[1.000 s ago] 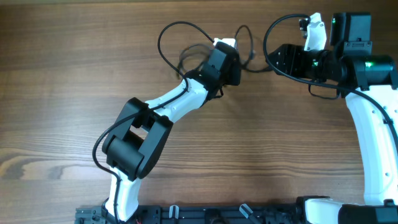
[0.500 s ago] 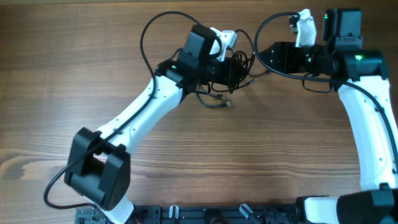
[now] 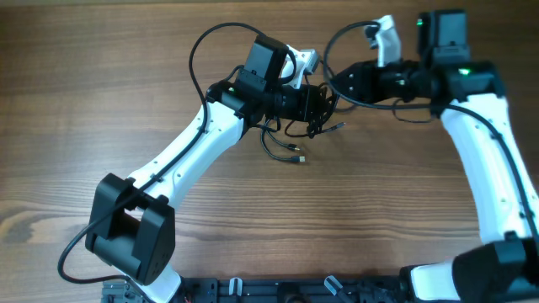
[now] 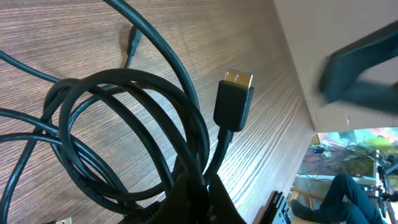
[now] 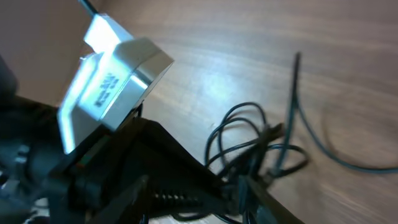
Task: Untangle cables
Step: 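Move the bundle toward the right gripper and grasp a strand with it, then pull the strand rightward with the right gripper away from the left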
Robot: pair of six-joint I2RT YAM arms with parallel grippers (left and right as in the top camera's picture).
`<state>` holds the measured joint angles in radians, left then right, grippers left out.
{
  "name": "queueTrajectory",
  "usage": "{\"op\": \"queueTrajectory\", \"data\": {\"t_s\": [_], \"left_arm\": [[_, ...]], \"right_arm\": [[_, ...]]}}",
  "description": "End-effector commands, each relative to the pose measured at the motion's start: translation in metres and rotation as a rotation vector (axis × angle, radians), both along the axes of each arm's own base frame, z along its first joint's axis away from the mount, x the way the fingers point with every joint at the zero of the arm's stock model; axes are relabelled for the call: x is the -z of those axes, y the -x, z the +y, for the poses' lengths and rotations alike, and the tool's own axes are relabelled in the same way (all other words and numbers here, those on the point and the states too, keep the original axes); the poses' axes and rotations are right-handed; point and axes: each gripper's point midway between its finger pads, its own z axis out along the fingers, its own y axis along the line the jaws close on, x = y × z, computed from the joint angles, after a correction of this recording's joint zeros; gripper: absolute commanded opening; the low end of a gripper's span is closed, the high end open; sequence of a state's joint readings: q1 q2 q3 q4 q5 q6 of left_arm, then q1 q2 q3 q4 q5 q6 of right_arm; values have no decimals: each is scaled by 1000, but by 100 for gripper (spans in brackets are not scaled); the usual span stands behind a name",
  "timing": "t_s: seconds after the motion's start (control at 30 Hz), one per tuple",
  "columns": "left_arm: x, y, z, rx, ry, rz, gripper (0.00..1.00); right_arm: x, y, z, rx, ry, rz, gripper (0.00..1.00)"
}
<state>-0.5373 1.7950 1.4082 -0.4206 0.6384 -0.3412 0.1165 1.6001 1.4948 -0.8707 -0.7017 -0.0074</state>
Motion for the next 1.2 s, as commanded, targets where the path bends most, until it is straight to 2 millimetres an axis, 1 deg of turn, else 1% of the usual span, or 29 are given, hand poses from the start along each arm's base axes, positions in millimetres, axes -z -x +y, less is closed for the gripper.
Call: {"op": "queueTrajectory", "data": {"t_s": [0.0,0.07,0.1,0.3,0.57,0.67,0.73,0.9,0.93,1.03,1.07,1.17], "left_arm": [[-9,3,-2,32,24,-22,4],[-9,3,-2,32,24,-22,4],[-8,3,-2,32,24,-22,4],[-7,4,-1,32,20,-15,4],[-7,3,-1,32,20,-16,4],[-7,3,-1,32,20,-16,4],[-7,4,-1,32,20,-15,4],[-7,3,-1,31,20,-15,4],[-7,3,-1,31,20,-15,4],[-6,2,1,18,10,-14,4],[-2,-1,4,-11,-10,-4,4],[12,-15,23,-160,-88,53,4]], "right_arm": [[25,-11,3,83,11,111,36],[33,-16,1,129,10,152,32],[39,-21,-2,164,21,170,32],[48,-28,-1,177,18,185,31],[74,-23,1,153,45,262,28],[79,-18,7,120,60,266,27],[79,-18,7,120,60,267,24],[80,-17,7,120,61,269,6],[80,-17,6,119,62,269,4],[78,-18,1,131,59,269,4],[75,-18,-1,138,57,265,4],[58,-17,-13,165,47,232,4]]}}
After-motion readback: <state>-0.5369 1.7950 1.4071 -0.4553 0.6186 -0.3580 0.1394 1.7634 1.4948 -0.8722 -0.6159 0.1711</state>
